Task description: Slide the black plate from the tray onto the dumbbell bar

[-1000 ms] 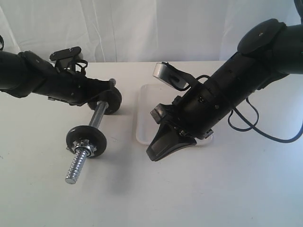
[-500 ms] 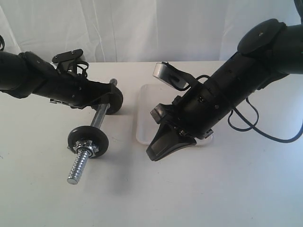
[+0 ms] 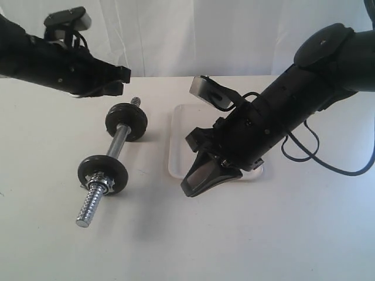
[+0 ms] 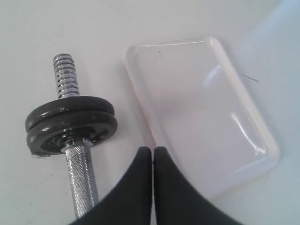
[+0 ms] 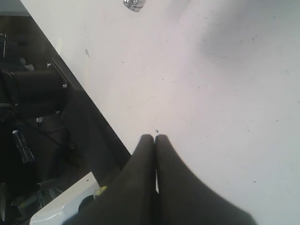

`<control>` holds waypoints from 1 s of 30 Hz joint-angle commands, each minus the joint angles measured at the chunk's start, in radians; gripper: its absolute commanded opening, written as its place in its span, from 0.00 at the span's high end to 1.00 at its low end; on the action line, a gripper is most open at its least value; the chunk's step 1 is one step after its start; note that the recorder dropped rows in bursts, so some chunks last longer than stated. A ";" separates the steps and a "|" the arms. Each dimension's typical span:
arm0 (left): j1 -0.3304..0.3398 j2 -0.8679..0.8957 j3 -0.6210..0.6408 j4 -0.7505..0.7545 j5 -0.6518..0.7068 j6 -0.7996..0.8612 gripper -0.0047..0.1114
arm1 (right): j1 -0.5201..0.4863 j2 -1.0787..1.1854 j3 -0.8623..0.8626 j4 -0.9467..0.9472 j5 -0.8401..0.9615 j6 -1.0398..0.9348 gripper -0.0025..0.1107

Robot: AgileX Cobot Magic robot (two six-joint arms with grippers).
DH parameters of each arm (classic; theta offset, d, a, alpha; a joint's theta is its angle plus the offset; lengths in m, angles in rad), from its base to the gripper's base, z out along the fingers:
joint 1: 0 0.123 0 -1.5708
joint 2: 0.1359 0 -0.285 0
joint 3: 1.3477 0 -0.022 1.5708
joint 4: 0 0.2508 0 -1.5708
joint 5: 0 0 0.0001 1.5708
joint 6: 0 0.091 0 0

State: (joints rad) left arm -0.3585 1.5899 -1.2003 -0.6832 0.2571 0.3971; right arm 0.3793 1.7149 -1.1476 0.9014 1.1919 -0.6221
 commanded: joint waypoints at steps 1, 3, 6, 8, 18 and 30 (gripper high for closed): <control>0.018 -0.117 0.000 0.146 0.147 -0.048 0.96 | -0.002 -0.011 -0.002 0.025 0.029 -0.002 0.98; 0.028 -0.150 0.000 0.249 0.186 -0.119 0.96 | -0.002 -0.011 -0.002 0.030 0.029 -0.002 0.98; 0.046 -0.146 0.006 0.428 0.223 -0.267 0.96 | -0.002 -0.011 -0.002 0.032 0.029 -0.002 0.98; 0.057 -0.120 0.032 0.483 0.220 -0.340 0.96 | -0.002 -0.011 -0.002 0.032 0.029 -0.002 0.98; 0.055 0.100 0.106 0.484 0.097 -0.338 0.96 | -0.002 -0.011 -0.002 0.045 0.029 -0.002 0.98; 0.055 0.061 0.102 0.477 0.069 -0.342 0.96 | -0.002 -0.011 -0.002 0.047 0.029 -0.002 0.98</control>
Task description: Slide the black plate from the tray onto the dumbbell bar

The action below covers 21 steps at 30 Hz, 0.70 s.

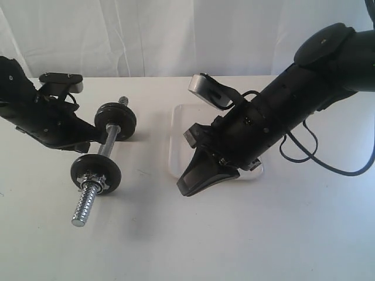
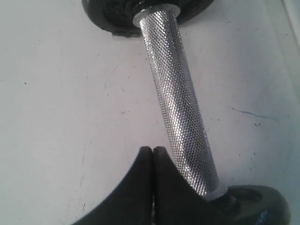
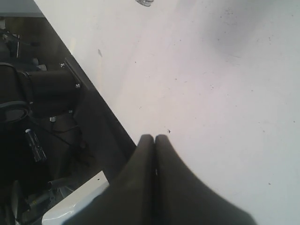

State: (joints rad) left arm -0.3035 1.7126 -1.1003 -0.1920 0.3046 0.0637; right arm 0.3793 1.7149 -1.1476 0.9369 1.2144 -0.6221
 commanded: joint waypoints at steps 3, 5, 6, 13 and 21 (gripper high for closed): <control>0.000 -0.201 -0.007 -0.007 0.040 -0.009 0.96 | -0.002 -0.015 -0.002 0.025 0.007 -0.002 0.98; 0.000 -0.349 -0.007 0.024 0.096 -0.009 0.96 | -0.002 -0.043 -0.002 0.050 0.007 -0.017 0.98; 0.000 -0.446 -0.002 0.039 0.154 -0.009 0.96 | -0.004 -0.087 -0.002 0.084 0.007 -0.069 0.98; 0.000 -1.074 0.293 0.045 0.255 -0.071 0.96 | -0.021 -0.622 0.045 -0.249 -0.278 0.041 0.98; 0.001 -1.544 0.556 0.079 0.122 -0.110 0.96 | -0.021 -1.294 0.349 -0.803 -0.661 0.420 0.98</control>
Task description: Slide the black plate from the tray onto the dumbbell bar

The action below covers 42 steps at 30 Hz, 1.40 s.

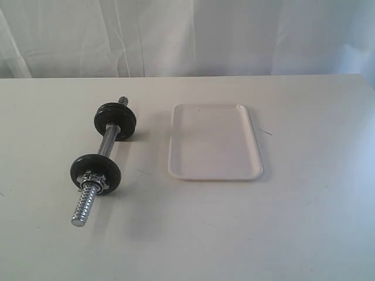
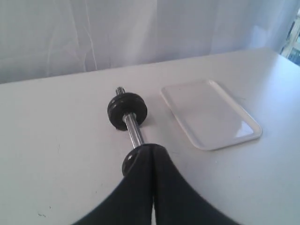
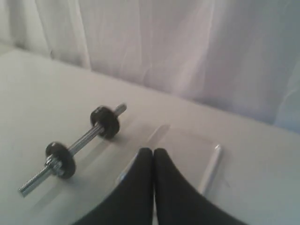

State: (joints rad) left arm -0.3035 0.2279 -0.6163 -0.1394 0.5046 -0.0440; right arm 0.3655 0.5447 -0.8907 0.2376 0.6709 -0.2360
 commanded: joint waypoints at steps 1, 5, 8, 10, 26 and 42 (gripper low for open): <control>0.001 -0.058 0.112 0.045 -0.076 -0.003 0.96 | -0.007 -0.162 0.149 -0.171 -0.177 0.033 0.98; 0.001 -0.052 0.165 0.019 -0.006 -0.005 0.96 | -0.007 -0.172 0.214 -0.207 -0.182 0.033 0.98; 0.001 -0.052 0.165 -0.021 0.020 -0.005 0.96 | -0.007 -0.172 0.220 -0.207 -0.129 0.033 0.98; 0.001 -0.052 0.165 -0.021 0.020 -0.005 0.96 | -0.007 -0.172 0.220 -0.207 -0.125 0.033 0.98; 0.065 -0.080 0.167 -0.015 0.027 -0.005 0.96 | -0.007 -0.172 0.218 -0.205 -0.127 0.033 0.98; 0.266 -0.228 0.409 -0.015 -0.258 -0.005 0.96 | -0.007 -0.172 0.218 -0.205 -0.127 0.033 0.98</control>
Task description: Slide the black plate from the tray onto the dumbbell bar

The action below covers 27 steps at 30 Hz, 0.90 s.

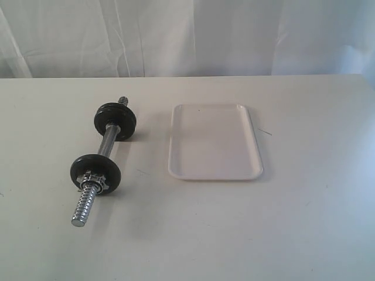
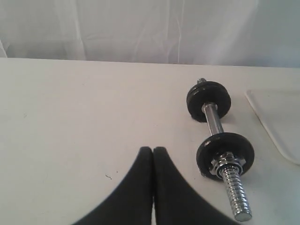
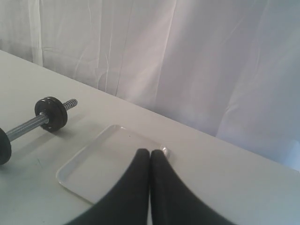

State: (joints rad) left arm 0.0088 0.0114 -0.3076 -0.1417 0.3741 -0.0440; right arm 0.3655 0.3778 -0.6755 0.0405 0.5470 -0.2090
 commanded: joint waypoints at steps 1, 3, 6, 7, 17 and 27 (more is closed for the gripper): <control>-0.061 -0.011 0.127 -0.013 -0.142 -0.005 0.96 | -0.007 -0.005 0.003 -0.008 -0.004 0.006 0.98; -0.090 -0.011 0.168 -0.013 -0.142 -0.005 0.96 | -0.007 -0.005 0.003 -0.008 -0.004 0.006 0.98; -0.126 -0.011 0.222 -0.013 -0.135 -0.005 0.96 | -0.007 -0.005 0.003 -0.008 -0.004 0.006 0.98; -0.132 -0.011 0.233 -0.013 -0.132 -0.005 0.96 | -0.007 -0.005 0.003 -0.008 -0.004 0.006 0.98; -0.132 -0.011 0.240 -0.013 -0.105 -0.005 0.96 | -0.007 -0.005 0.003 -0.008 -0.004 0.006 0.98; -0.132 -0.011 0.308 -0.013 -0.207 -0.005 0.96 | -0.007 -0.005 0.003 -0.008 -0.004 0.006 0.98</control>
State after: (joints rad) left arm -0.1163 0.0050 -0.0073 -0.1417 0.1627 -0.0440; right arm 0.3655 0.3778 -0.6755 0.0401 0.5470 -0.2066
